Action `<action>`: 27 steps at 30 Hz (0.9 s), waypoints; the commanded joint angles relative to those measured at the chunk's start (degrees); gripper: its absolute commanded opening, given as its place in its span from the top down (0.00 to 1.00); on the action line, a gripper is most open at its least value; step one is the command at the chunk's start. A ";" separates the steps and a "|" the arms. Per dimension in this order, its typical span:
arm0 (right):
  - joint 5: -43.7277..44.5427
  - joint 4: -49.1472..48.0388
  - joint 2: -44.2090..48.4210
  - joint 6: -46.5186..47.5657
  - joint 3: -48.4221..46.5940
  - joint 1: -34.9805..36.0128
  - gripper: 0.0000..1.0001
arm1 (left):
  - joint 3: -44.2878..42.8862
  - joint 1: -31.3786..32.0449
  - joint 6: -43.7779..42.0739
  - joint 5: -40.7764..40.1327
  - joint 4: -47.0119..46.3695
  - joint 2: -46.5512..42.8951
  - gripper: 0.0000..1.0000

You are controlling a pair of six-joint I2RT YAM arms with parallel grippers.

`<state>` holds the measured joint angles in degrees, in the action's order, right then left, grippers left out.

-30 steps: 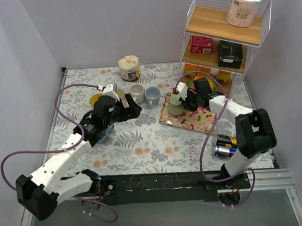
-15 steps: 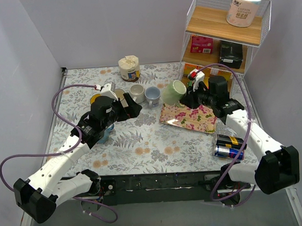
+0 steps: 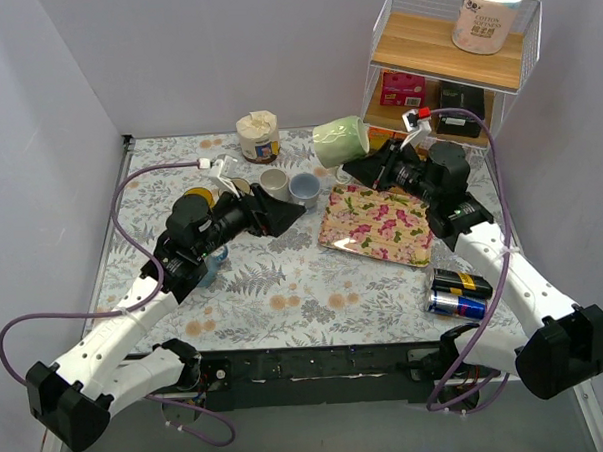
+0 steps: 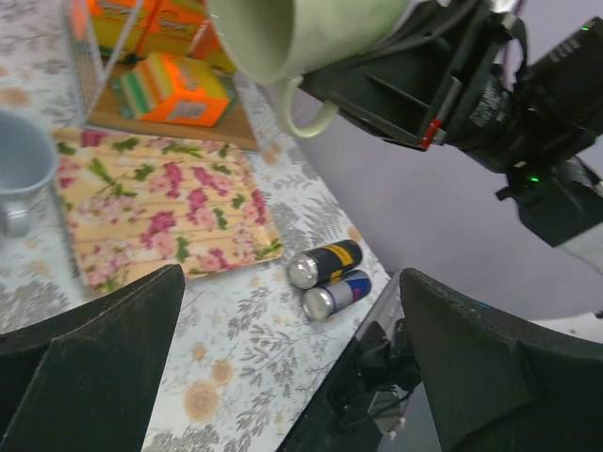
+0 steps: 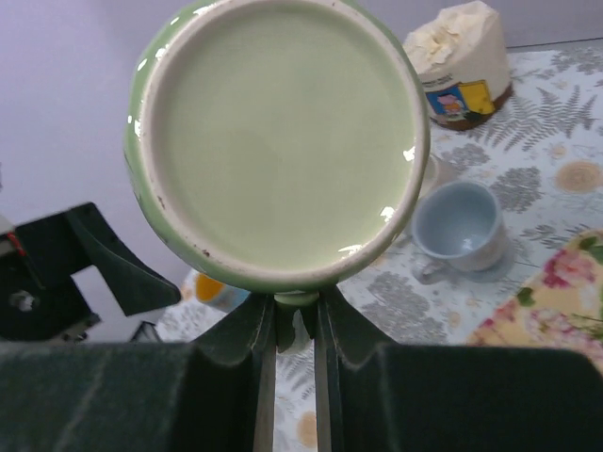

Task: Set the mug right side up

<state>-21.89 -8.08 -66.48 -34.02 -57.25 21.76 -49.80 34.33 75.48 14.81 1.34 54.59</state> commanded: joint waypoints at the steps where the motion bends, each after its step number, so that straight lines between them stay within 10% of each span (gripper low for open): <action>1: 4.30 -16.52 0.83 -16.67 -4.71 3.90 0.99 | 1.29 -0.05 3.00 9.98 -15.13 1.57 0.02; 14: 9.76 -26.46 -2.78 -26.89 -5.06 14.01 0.99 | -3.81 -0.05 4.41 5.23 -23.05 7.20 0.02; 27: 6.16 -29.45 -3.57 -30.75 -3.83 14.36 0.99 | -4.16 -0.05 5.90 5.84 -23.84 7.46 0.32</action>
<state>-14.31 -26.04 -70.87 -62.43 -57.98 35.81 -51.42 34.35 81.06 19.99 -21.65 62.17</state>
